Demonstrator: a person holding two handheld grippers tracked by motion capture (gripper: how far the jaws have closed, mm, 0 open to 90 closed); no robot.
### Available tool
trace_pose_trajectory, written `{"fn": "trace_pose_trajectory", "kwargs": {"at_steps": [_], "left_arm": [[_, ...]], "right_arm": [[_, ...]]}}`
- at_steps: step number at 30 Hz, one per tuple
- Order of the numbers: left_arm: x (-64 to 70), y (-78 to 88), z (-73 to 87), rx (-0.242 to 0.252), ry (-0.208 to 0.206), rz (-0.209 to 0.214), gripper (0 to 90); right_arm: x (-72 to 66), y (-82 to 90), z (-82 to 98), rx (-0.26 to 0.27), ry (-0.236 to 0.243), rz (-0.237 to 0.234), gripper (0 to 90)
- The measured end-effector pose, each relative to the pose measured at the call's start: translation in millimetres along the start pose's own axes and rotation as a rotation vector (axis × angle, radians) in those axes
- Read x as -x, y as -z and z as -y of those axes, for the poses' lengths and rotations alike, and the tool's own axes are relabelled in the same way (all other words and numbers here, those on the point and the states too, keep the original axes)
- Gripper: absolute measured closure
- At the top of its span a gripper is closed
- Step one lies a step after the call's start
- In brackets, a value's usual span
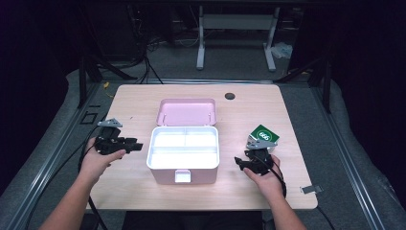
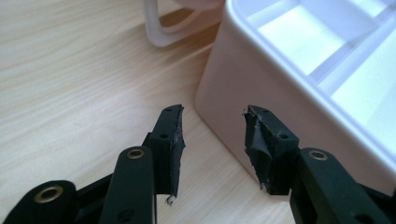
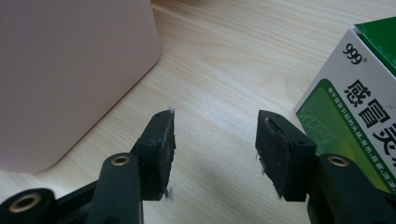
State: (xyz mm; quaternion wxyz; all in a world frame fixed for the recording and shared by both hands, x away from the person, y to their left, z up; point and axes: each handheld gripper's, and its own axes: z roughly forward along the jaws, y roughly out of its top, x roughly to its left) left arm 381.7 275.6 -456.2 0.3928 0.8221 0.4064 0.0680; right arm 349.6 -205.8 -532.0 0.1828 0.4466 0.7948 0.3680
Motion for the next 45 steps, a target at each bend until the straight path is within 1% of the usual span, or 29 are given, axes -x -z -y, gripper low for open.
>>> {"fn": "trace_pose_trajectory", "kwargs": {"at_steps": [1, 2, 3, 4, 5, 8, 9, 10, 11, 12, 14, 15, 18, 19, 20, 21, 22, 24, 26, 27, 28, 29, 30, 31, 34, 35, 37, 40, 45], "left_arm": [[0.0, 0.0, 0.0, 0.000, 0.000, 0.000, 57.3], [2.1, 2.9, -5.6, 0.003, -0.017, 0.000, 57.3], [2.1, 2.9, -5.6, 0.003, -0.017, 0.000, 57.3], [3.9, 6.0, -11.2, 0.005, -0.029, 0.000, 57.3], [3.9, 6.0, -11.2, 0.005, -0.029, 0.000, 57.0], [6.3, 10.8, -19.5, 0.015, -0.037, 0.004, 57.0], [7.3, 11.8, -22.1, 0.019, -0.040, 0.005, 57.0], [9.7, 13.2, -27.3, 0.017, -0.052, 0.018, 57.0], [9.7, 13.2, -27.3, 0.017, -0.052, 0.018, 57.0], [11.0, 13.4, -29.9, 0.012, -0.062, 0.030, 56.9], [14.8, 12.8, -35.1, 0.003, -0.101, 0.065, 56.9], [17.6, 12.5, -38.4, -0.006, -0.132, 0.073, 57.1], [22.7, 10.1, -46.6, -0.036, -0.188, 0.083, 58.2], [23.7, 9.5, -48.8, -0.045, -0.198, 0.087, 58.9], [25.4, 8.4, -52.2, -0.057, -0.217, 0.087, 59.2], [28.0, 6.2, -56.7, -0.085, -0.246, 0.095, 63.0], [28.0, 6.2, -56.7, -0.085, -0.246, 0.095, 64.2], [31.8, 2.6, -62.0, -0.112, -0.270, 0.100, 65.7], [34.9, -0.5, -65.9, -0.126, -0.286, 0.105, 68.8], [36.8, -2.5, -68.2, -0.137, -0.296, 0.102, 68.8], [41.3, -7.0, -72.7, -0.161, -0.311, 0.113, 69.1], [41.3, -7.0, -72.7, -0.161, -0.311, 0.113, 69.3], [46.2, -11.7, -76.9, -0.185, -0.330, 0.122, 69.3], [46.2, -11.7, -76.9, -0.185, -0.330, 0.122, 69.3], [52.8, -18.4, -82.5, -0.215, -0.355, 0.128, 70.2], [56.5, -23.0, -85.5, -0.230, -0.362, 0.138, 70.8], [58.2, -25.3, -86.7, -0.238, -0.364, 0.143, 70.9], [63.5, -32.5, -89.6, -0.262, -0.383, 0.152, 71.3], [68.6, -40.9, -91.8, -0.300, -0.412, 0.153, 72.3]], "right_arm": [[0.0, 0.0, 0.0, 0.000, 0.000, 0.000, 46.8], [0.2, -0.1, -0.1, -0.001, 0.004, -0.009, 46.8], [0.2, -0.1, -0.1, -0.001, 0.004, -0.009, 46.8], [-0.1, -0.2, -0.1, -0.001, 0.006, -0.006, 46.8], [-0.1, -0.2, -0.1, -0.001, 0.006, -0.006, 46.8], [0.3, 0.1, 0.1, -0.003, 0.007, -0.012, 46.8], [0.2, 0.1, 0.1, -0.002, 0.004, -0.006, 46.8], [0.2, 0.2, 0.2, 0.001, 0.001, 0.000, 46.8], [0.2, 0.2, 0.2, 0.001, 0.001, 0.000, 46.8], [0.3, 0.3, 0.3, 0.002, 0.001, 0.000, 46.8], [0.3, 0.2, 0.3, 0.002, 0.001, 0.000, 46.8], [0.4, 0.1, 0.3, 0.001, 0.002, -0.001, 46.8], [0.5, -0.3, 0.4, -0.002, 0.003, -0.003, 46.8], [0.5, -0.4, 0.4, -0.003, 0.005, -0.002, 46.8], [0.5, -0.4, 0.4, -0.003, 0.006, -0.002, 46.8], [0.3, -0.3, 0.3, -0.002, 0.003, -0.004, 46.8], [0.3, -0.2, 0.3, -0.002, 0.003, -0.003, 46.8], [0.4, -0.3, 0.4, -0.002, 0.002, -0.004, 46.8], [0.7, -0.5, 0.4, -0.003, 0.001, -0.004, 46.8], [0.7, -0.5, 0.4, -0.003, 0.001, -0.004, 46.8], [0.6, -0.4, 0.3, -0.003, 0.003, -0.005, 46.8], [0.6, -0.4, 0.3, -0.003, 0.003, -0.005, 46.8], [0.5, -0.3, 0.4, -0.002, 0.003, -0.006, 46.8], [0.5, -0.3, 0.4, -0.002, 0.003, -0.006, 46.8], [0.6, 0.0, 0.4, -0.002, -0.002, -0.006, 46.8], [1.1, 0.2, 0.4, 0.000, -0.001, -0.007, 46.8], [1.5, 0.2, 0.4, 0.001, 0.003, -0.007, 46.8], [1.6, 0.6, 0.5, 0.001, 0.002, -0.009, 46.8], [2.0, 1.1, 0.6, 0.003, 0.003, -0.006, 46.8]]}}
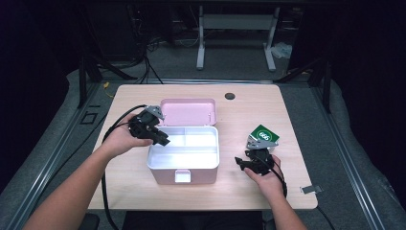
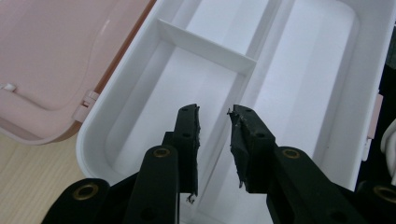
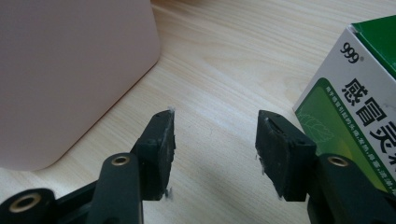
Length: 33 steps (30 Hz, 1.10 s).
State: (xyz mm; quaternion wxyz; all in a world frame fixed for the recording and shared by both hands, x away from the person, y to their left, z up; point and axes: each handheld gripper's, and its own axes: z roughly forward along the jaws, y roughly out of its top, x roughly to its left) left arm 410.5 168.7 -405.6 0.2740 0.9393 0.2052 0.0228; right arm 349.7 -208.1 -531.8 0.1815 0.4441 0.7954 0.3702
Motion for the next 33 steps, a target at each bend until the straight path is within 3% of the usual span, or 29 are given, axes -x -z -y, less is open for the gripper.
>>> {"fn": "trace_pose_trajectory", "kwargs": {"at_steps": [4, 9, 23, 33], "left_arm": [[2.2, -5.3, -4.3, -0.042, -0.030, 0.014, 73.4], [6.8, -11.4, -12.5, -0.082, -0.087, 0.010, 75.3], [16.4, -28.6, -31.9, -0.180, -0.195, 0.002, 77.0], [21.6, -40.0, -47.7, -0.232, -0.229, 0.023, 80.2]], "right_arm": [[-0.1, 0.0, 0.0, -0.001, 0.002, 0.000, 46.8], [-0.7, -0.7, 0.0, -0.002, 0.001, -0.006, 46.8], [-0.4, -0.2, -0.1, -0.002, 0.006, -0.007, 46.8], [0.1, 0.0, 0.0, 0.000, 0.007, -0.007, 46.8]]}}
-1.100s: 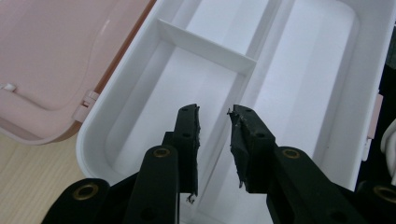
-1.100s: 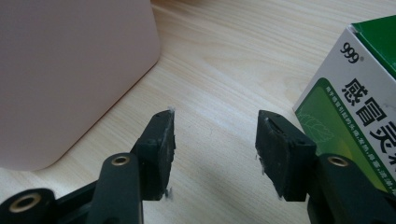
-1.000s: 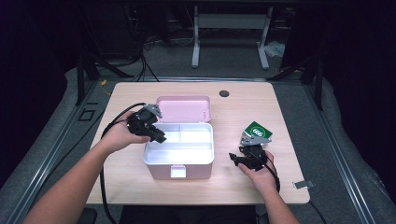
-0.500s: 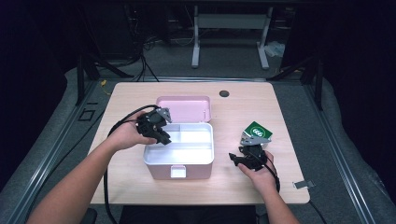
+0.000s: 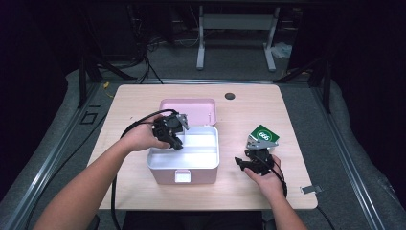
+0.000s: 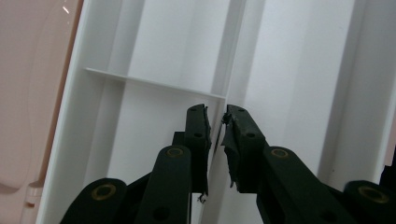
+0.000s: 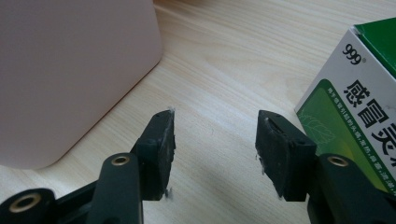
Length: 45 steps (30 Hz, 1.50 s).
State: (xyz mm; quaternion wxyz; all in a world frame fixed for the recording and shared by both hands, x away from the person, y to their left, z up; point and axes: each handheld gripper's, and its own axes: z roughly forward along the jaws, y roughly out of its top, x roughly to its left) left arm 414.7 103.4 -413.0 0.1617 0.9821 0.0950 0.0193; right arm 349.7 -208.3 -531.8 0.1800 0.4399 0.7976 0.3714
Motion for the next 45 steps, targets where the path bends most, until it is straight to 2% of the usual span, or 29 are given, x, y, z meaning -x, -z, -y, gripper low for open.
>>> {"fn": "trace_pose_trajectory", "kwargs": {"at_steps": [4, 9, 12, 13, 15, 17, 18, 20, 22, 27, 30, 34, 38, 45], "left_arm": [[0.3, -3.0, -3.6, -0.036, -0.009, 0.010, 84.3], [0.2, -4.8, -9.9, -0.081, -0.027, 0.011, 85.2], [1.3, -7.5, -15.2, -0.122, -0.053, 0.004, 85.6], [2.7, -9.6, -19.0, -0.155, -0.076, -0.001, 85.7], [3.2, -11.0, -20.4, -0.160, -0.080, -0.002, 86.0], [3.5, -12.8, -23.3, -0.190, -0.103, -0.005, 86.3], [3.4, -13.8, -25.1, -0.206, -0.102, 0.004, 86.4], [3.5, -17.6, -28.7, -0.239, -0.127, 0.010, 86.6], [3.0, -17.7, -29.6, -0.243, -0.121, 0.017, 86.5], [-0.5, -17.9, -30.4, -0.250, -0.137, 0.045, 87.3], [-0.8, -19.0, -32.2, -0.261, -0.172, 0.057, 88.0], [-0.5, -19.5, -34.4, -0.279, -0.196, 0.055, 88.6], [0.1, -19.8, -35.7, -0.291, -0.189, 0.053, 89.1], [2.3, -20.3, -39.3, -0.322, -0.200, 0.034, 89.1]], "right_arm": [[0.3, 0.0, 0.1, 0.000, 0.001, 0.001, 46.8], [0.1, -0.4, 0.0, -0.002, 0.002, 0.000, 46.8], [-0.5, -0.6, 0.1, -0.003, 0.001, -0.001, 46.8], [-0.6, -0.6, 0.1, -0.004, 0.001, -0.001, 46.8], [-0.6, -0.6, 0.1, -0.003, 0.001, -0.002, 46.8], [-0.5, -0.5, 0.1, -0.003, 0.001, -0.003, 46.8], [-0.4, -0.4, 0.1, -0.003, 0.001, -0.004, 46.8], [0.1, -0.2, 0.0, 0.000, 0.002, -0.005, 46.8], [0.2, 0.1, -0.1, -0.001, 0.001, -0.008, 46.8], [0.4, -0.1, 0.4, -0.001, 0.000, -0.007, 46.8], [0.3, 0.2, 0.3, 0.002, -0.002, -0.008, 46.8], [-0.3, 0.1, 0.0, 0.002, -0.003, -0.012, 46.8], [-0.8, -0.1, 0.1, -0.001, 0.004, -0.014, 46.8], [-0.1, 0.6, -0.2, 0.008, -0.002, -0.016, 46.8]]}}
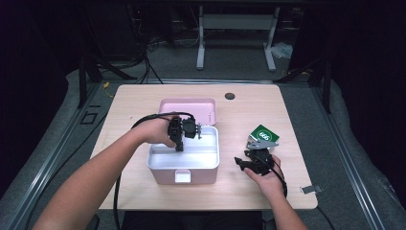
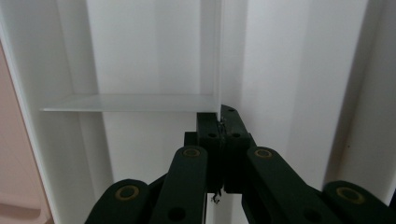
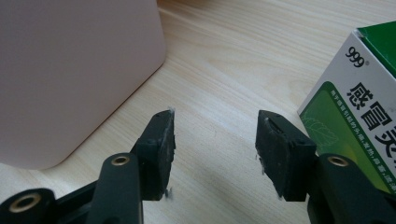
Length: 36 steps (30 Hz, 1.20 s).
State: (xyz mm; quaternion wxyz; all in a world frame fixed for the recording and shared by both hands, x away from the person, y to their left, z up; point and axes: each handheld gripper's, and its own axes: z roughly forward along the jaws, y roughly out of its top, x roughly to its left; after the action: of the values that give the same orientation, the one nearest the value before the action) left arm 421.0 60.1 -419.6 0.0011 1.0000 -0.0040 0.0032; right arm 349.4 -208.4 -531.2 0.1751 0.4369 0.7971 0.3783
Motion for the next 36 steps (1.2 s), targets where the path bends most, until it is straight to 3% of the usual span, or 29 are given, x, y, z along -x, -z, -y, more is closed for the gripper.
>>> {"fn": "trace_pose_trajectory", "kwargs": {"at_steps": [11, 14, 26, 33, 36], "left_arm": [[1.6, 4.4, 1.0, 0.000, 0.011, -0.008, 89.4], [2.2, 7.8, 2.6, 0.005, 0.021, -0.009, 89.3], [8.4, 26.8, 12.7, 0.052, 0.049, -0.006, 89.3], [7.0, 49.7, 56.9, 0.089, 0.146, -0.009, 89.3], [2.5, 54.9, 88.7, 0.107, 0.236, -0.021, 89.3]], "right_arm": [[-0.6, -1.3, -0.4, -0.004, 0.006, -0.019, 46.8], [-1.0, -1.7, -0.5, -0.006, 0.007, -0.005, 46.8], [-1.0, -1.9, -0.5, -0.008, 0.007, -0.004, 46.8], [-0.7, -1.5, -0.3, -0.008, 0.001, -0.005, 46.8], [-0.5, -1.2, -0.2, -0.007, 0.000, -0.004, 46.8]]}}
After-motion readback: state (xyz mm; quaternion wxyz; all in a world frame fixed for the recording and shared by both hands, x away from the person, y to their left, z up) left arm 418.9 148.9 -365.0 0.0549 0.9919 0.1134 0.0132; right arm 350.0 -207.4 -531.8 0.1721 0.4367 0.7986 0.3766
